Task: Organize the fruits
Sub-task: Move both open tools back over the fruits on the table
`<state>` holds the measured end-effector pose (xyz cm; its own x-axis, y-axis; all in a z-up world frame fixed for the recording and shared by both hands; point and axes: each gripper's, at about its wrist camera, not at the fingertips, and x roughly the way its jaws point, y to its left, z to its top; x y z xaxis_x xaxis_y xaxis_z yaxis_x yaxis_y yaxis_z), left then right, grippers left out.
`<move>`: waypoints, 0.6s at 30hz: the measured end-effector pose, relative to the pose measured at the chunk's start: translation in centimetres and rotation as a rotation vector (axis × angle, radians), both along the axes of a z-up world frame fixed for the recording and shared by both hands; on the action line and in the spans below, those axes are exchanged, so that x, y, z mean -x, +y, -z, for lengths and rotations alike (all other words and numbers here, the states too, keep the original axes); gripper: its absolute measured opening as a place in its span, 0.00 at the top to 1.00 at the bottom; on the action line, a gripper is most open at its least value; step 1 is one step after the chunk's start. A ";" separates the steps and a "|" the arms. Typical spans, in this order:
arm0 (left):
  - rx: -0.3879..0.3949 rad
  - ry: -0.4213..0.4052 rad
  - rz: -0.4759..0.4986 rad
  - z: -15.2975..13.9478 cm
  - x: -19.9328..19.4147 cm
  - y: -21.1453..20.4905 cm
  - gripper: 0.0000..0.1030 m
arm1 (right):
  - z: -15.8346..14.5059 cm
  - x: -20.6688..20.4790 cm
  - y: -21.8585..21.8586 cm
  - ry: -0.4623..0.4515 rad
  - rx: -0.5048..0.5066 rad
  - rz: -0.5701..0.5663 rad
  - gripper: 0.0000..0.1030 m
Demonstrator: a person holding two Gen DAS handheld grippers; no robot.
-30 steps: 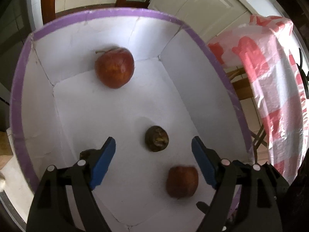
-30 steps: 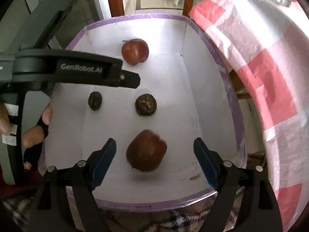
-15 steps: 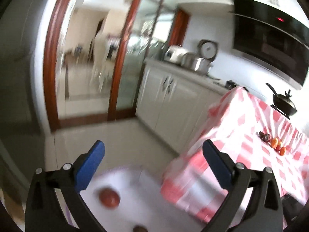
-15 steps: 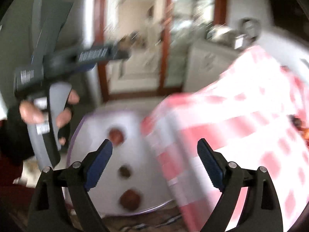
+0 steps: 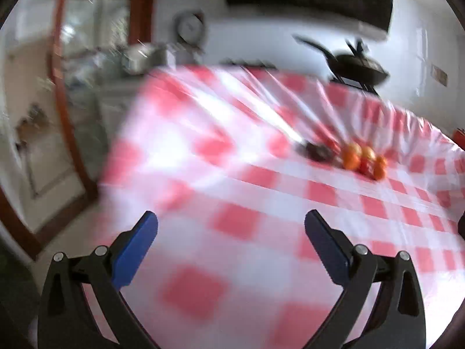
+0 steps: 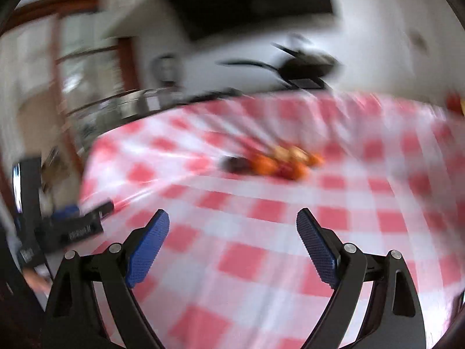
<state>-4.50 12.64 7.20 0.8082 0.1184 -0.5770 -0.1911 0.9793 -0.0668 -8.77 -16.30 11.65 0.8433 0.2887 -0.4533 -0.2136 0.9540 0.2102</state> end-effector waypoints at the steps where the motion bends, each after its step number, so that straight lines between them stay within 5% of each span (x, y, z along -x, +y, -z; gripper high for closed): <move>1: 0.033 0.022 0.022 0.9 -1.4 -0.7 0.02 | 0.5 -1.7 -2.0 0.043 -0.023 0.054 0.16; 9: 0.162 0.077 0.020 4.1 -13.6 -6.6 0.02 | 4.9 -9.2 -9.8 0.231 -0.117 0.204 0.16; 14: 0.263 0.055 0.010 4.5 -17.6 -7.8 0.02 | 7.1 -14.6 -8.3 0.273 -0.032 0.187 0.16; 18: 0.332 0.015 0.098 4.4 -17.4 -7.4 0.02 | 8.2 -18.9 -6.4 0.322 0.039 0.128 0.23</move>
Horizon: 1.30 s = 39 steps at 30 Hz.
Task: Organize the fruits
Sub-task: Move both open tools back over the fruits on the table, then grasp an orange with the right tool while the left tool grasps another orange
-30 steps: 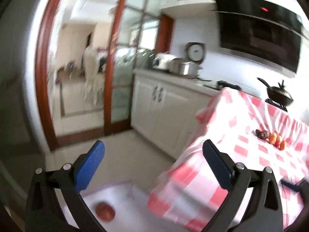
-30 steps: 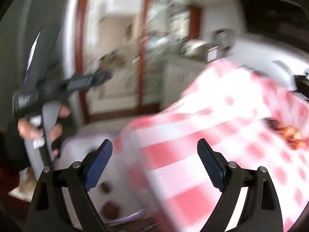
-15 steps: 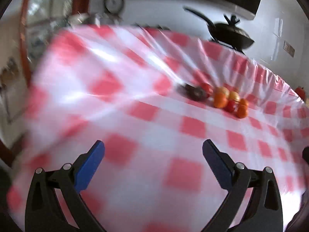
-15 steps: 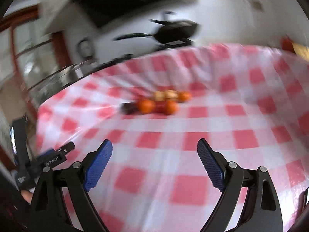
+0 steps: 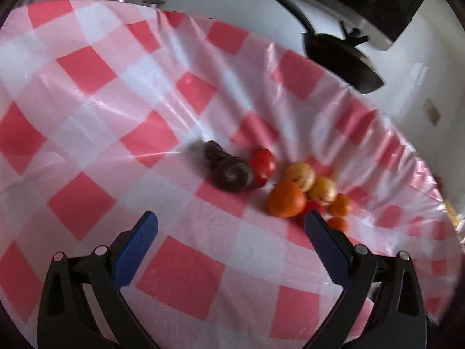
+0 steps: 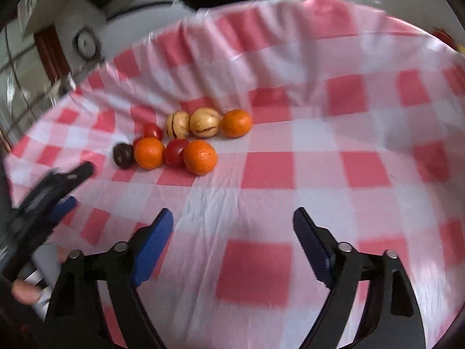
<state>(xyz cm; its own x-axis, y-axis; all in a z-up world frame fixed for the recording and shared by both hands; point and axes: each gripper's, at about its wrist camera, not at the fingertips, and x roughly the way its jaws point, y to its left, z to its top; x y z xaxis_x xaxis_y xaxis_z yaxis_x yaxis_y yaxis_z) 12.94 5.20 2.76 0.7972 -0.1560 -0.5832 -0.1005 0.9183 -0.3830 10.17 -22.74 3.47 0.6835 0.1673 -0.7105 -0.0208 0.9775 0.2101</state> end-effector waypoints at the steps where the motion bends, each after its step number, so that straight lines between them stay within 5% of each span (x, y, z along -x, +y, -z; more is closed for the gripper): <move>1: 0.013 0.001 0.006 0.1 0.0 0.3 0.02 | 0.4 -1.5 0.7 0.020 0.031 -0.029 0.26; 6: 0.084 0.014 0.018 0.6 -0.2 1.2 0.02 | 1.9 -6.8 3.0 0.098 0.137 -0.132 0.38; 10: 0.064 0.013 0.030 0.6 -0.3 0.7 0.02 | 2.1 -9.5 4.6 0.088 0.198 -0.189 0.45; 13: 0.053 0.012 0.035 0.5 -0.2 0.5 0.02 | 2.0 -9.7 5.3 0.068 0.193 -0.234 0.66; 15: 0.055 0.011 0.034 0.5 -0.2 0.6 0.02 | 1.6 -8.4 5.2 0.047 0.211 -0.207 0.66; 23: 0.019 -0.001 0.069 0.2 -0.2 -0.3 0.02 | -0.2 -3.6 0.6 -0.088 -0.044 -0.021 0.66; 28: -0.016 0.017 0.096 0.1 -0.5 -1.3 0.05 | 1.3 -4.0 -3.5 -0.044 -0.259 0.087 0.66; 33: 0.038 0.161 0.131 1.5 -3.6 -3.1 0.25 | 1.1 -4.1 -3.2 -0.047 -0.263 0.075 0.66; 39: -0.001 0.187 0.119 1.9 -6.9 -5.8 0.42 | 1.1 -3.7 -3.5 -0.055 -0.272 0.069 0.66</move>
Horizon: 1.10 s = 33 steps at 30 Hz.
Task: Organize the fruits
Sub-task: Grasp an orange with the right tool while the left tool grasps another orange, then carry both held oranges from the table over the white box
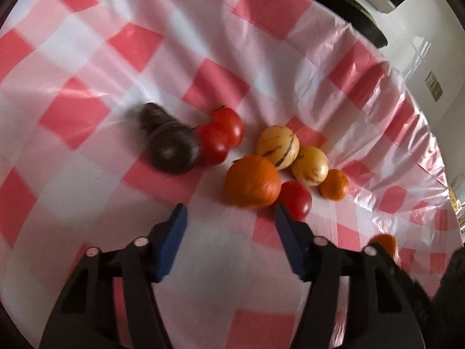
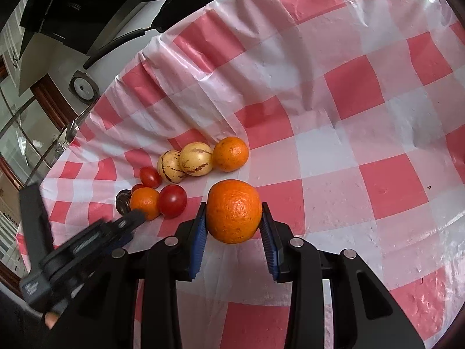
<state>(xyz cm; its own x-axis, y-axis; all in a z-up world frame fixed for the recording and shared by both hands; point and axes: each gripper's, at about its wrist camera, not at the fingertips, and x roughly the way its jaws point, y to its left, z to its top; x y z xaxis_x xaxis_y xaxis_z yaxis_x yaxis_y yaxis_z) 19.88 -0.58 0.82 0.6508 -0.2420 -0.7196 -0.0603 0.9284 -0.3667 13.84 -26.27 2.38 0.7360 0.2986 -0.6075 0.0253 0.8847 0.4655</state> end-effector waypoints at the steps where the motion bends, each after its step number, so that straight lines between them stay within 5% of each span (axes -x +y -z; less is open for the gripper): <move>1: -0.015 -0.004 0.000 0.0 -0.7 -0.5 0.44 | 0.0 0.0 0.0 0.000 -0.001 -0.002 0.66; 4: -0.038 -0.007 0.011 0.0 -2.2 -1.7 0.48 | 0.0 -0.1 0.1 0.003 0.000 -0.013 0.66; 6: -0.057 -0.003 0.021 0.1 -2.9 -2.2 0.59 | 0.1 -0.2 0.2 0.006 0.001 -0.020 0.66; 14: -0.061 -0.089 0.045 -0.8 -0.7 -1.5 0.60 | 0.1 -0.1 0.2 0.006 -0.003 -0.028 0.66; 33: -0.004 -0.129 -0.054 -1.3 4.4 2.0 0.60 | 0.3 -0.3 -0.1 0.024 -0.023 -0.016 0.66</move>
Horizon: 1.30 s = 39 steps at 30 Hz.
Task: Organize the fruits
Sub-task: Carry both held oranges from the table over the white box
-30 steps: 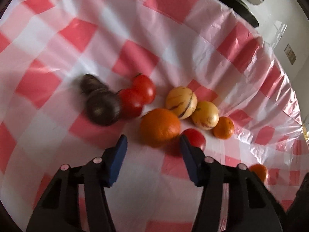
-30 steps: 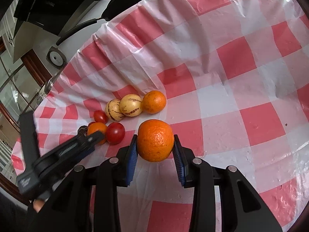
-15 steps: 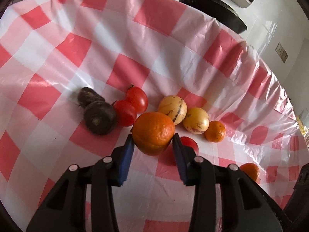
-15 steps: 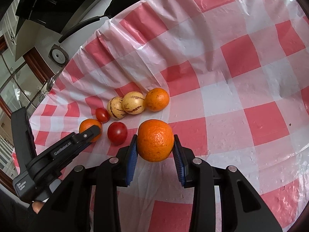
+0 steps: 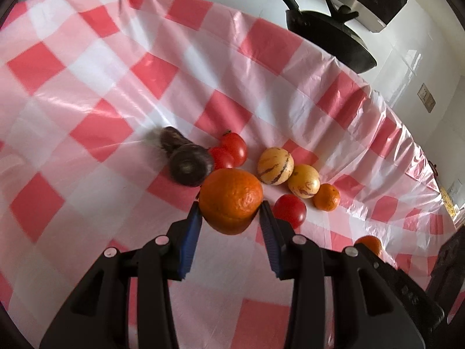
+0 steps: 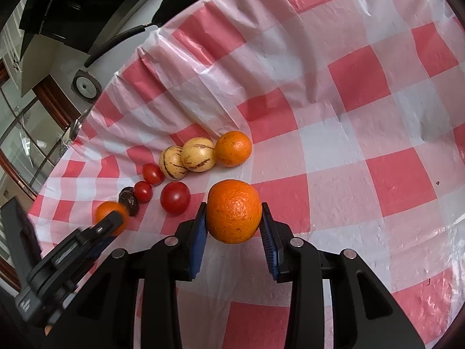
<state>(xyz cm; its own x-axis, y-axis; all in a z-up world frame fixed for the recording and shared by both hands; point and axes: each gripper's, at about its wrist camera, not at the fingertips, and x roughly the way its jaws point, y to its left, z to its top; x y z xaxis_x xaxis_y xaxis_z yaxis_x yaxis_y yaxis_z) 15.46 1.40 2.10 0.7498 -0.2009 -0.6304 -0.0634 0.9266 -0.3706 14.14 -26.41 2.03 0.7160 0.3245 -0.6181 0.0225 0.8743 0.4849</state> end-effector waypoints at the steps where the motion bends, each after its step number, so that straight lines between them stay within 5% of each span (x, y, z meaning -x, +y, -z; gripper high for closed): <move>1: 0.000 -0.001 -0.005 -0.1 0.5 0.0 0.60 | 0.1 -0.1 0.0 0.008 0.002 0.005 0.66; 11: -0.051 -0.013 -0.044 -1.8 12.4 2.6 0.60 | -0.1 0.3 -0.6 0.002 -0.005 0.071 0.66; 16: -0.138 -0.015 -0.045 -2.6 18.7 5.7 0.60 | -0.2 3.4 0.0 0.031 -0.005 0.104 0.66; 30: -0.208 0.005 -0.137 -1.4 28.6 14.3 0.60 | -3.2 17.6 13.8 -0.027 -0.034 -0.200 0.66; 39: -0.237 0.014 -0.205 -0.5 34.4 18.8 0.60 | -3.5 24.3 23.7 -0.061 0.086 -0.443 0.66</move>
